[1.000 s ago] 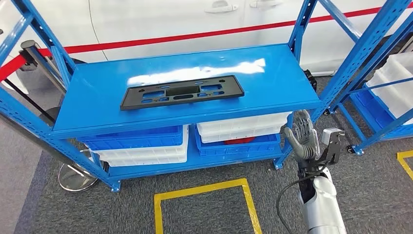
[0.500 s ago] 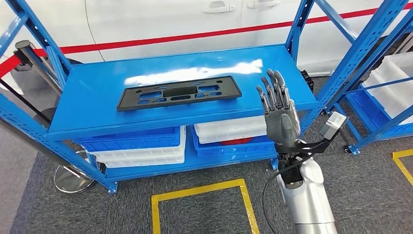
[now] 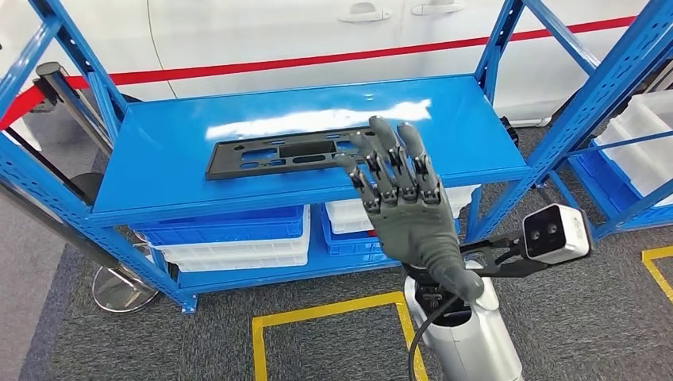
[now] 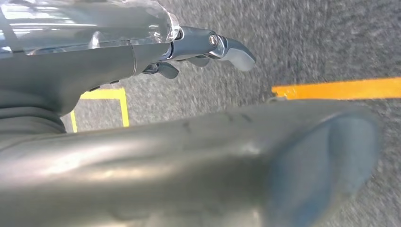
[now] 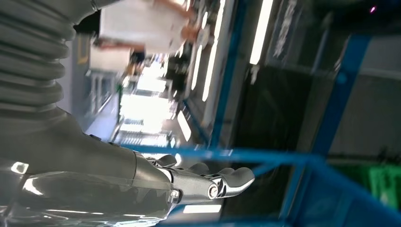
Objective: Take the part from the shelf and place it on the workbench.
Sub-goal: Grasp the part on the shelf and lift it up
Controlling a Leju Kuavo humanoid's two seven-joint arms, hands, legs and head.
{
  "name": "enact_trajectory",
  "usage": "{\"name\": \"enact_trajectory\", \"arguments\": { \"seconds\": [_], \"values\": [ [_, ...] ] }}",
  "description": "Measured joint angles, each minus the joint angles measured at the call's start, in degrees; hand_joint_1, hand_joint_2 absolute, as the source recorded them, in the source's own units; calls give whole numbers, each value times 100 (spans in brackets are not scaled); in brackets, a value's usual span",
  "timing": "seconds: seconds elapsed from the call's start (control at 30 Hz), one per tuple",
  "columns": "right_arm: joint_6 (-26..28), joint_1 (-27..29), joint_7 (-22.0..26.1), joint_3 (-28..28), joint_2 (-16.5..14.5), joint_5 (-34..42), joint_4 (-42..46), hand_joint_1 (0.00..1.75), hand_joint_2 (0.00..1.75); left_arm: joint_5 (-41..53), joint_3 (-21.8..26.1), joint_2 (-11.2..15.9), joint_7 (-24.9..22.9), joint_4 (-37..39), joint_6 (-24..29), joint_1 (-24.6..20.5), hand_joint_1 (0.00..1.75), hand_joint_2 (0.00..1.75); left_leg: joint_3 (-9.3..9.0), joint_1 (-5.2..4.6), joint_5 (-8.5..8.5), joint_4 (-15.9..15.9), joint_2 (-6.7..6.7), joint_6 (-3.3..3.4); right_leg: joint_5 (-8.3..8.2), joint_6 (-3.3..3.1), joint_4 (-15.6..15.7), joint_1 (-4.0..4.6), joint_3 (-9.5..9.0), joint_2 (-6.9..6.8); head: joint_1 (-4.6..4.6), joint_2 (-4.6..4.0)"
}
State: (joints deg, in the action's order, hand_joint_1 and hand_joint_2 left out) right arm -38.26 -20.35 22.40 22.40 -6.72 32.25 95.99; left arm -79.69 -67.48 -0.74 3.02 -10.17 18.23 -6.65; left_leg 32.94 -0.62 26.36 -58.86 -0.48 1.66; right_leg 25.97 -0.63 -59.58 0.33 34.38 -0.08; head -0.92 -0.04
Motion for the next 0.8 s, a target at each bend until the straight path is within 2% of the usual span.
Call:
{"name": "enact_trajectory", "arguments": {
  "seconds": [0.07, 0.13, 0.17, 0.23, 0.27, 0.3, 0.33, 0.4, 0.43, 0.47, 0.5, 0.57, 0.63, 0.67, 0.73, 0.77, 0.8],
  "values": [
    [-185, 21, -72, 265, -25, 202, 114, 0, 0, -74, -65, -6, -23, 17, -2, -14, 0, 0, -1, 13, 13, 2, 10, -51, -24, -7, 69, -14, -22, 5, 1, 0],
    [-348, 33, -135, 512, -46, 384, 179, 0, 0, -147, -124, -9, -55, 32, -7, -31, 0, 0, 61, 16, 143, -174, 12, -119, -56, -34, 160, -63, -80, -7, -11, 0],
    [-403, 36, -154, 625, -53, 462, 191, 0, 0, -180, -150, -9, -70, 39, -10, -37, 0, 0, 168, 30, 285, -418, 12, -157, -69, -47, 196, -89, -106, -16, -19, 0],
    [-445, 45, -162, 806, -59, 574, 187, 0, 0, -227, -186, -9, -92, 54, -17, -37, 0, 0, 511, 89, 615, -1125, 12, -236, -66, -63, 207, -97, -114, -23, -31, 0],
    [-438, 53, -161, 869, -57, 611, 179, 0, 0, -242, -201, -9, -96, 60, -21, -33, 0, 0, 653, 125, 692, -1398, 14, -274, -62, -58, 206, -105, -113, -23, -31, 0],
    [-423, 58, -161, 918, -54, 643, 168, 0, 0, -252, -213, -9, -97, 64, -21, -31, 0, 0, 715, 161, 668, -1500, 15, -312, -55, -45, 203, -118, -115, -21, -31, 0],
    [-406, 61, -160, 954, -50, 672, 155, 0, 0, -260, -224, -9, -96, 66, -22, -29, 0, 0, 664, 195, 534, -1373, 17, -350, -45, -23, 194, -140, -121, -16, -32, 0],
    [-383, 64, -161, 1009, -45, 721, 128, 0, 0, -269, -241, -12, -92, 73, -24, -33, 0, 0, 325, 256, 162, -670, 22, -431, -2, 54, 147, -189, -134, -6, -32, 0],
    [-377, 64, -161, 1027, -43, 738, 116, 0, 0, -273, -250, -20, -89, 76, -26, -38, 0, 0, 164, 263, 48, -339, 12, -437, 23, 104, 107, -199, -128, 2, -44, 0],
    [-372, 64, -163, 1039, -42, 747, 105, 0, 0, -273, -258, -28, -85, 79, -29, -41, 0, 0, 65, 259, 5, -136, 2, -413, 39, 152, 80, -196, -120, 6, -52, 0],
    [-368, 66, -163, 1045, -39, 752, 95, 0, 0, -272, -265, -35, -82, 81, -32, -42, 0, 0, 32, 246, 23, -62, -11, -367, 45, 193, 70, -186, -113, 11, -61, 0],
    [-349, 72, -164, 1049, -30, 758, 79, 0, 0, -271, -273, -39, -79, 84, -35, -39, 0, 0, 38, 226, 24, -58, -21, -236, 41, 258, 88, -189, -118, 15, -66, 0],
    [-315, 75, -164, 1050, -21, 758, 75, 0, 0, -271, -277, -40, -79, 86, -36, -39, 0, 0, 24, 221, 16, -39, -18, -135, 138, 297, -42, -214, -74, 9, -65, 0],
    [-301, 78, -164, 1050, -17, 756, 74, 0, 0, -271, -279, -40, -79, 87, -37, -42, 0, 0, 16, 217, 13, -29, -15, -93, 261, 306, -261, -216, 28, 8, -63, 0],
    [-285, 111, -164, 1050, -4, 746, 69, 0, 0, -270, -284, -42, -79, 88, -39, -43, 0, 0, 11, 183, 27, -29, -9, -42, 586, 298, -1010, -194, 418, 6, -62, 0],
    [-281, 141, -164, 1050, 5, 741, 62, 0, 0, -269, -289, -42, -77, 88, -42, -40, 0, 0, 5, 159, 35, -29, -8, -25, 687, 285, -1358, -177, 621, 7, -63, 0],
    [-279, 174, -163, 1050, 17, 735, 55, 0, 0, -266, -296, -42, -74, 88, -44, -37, 0, 0, -6, 133, 47, -30, -9, -9, 687, 261, -1547, -158, 753, 7, -63, -1]
  ]
}}
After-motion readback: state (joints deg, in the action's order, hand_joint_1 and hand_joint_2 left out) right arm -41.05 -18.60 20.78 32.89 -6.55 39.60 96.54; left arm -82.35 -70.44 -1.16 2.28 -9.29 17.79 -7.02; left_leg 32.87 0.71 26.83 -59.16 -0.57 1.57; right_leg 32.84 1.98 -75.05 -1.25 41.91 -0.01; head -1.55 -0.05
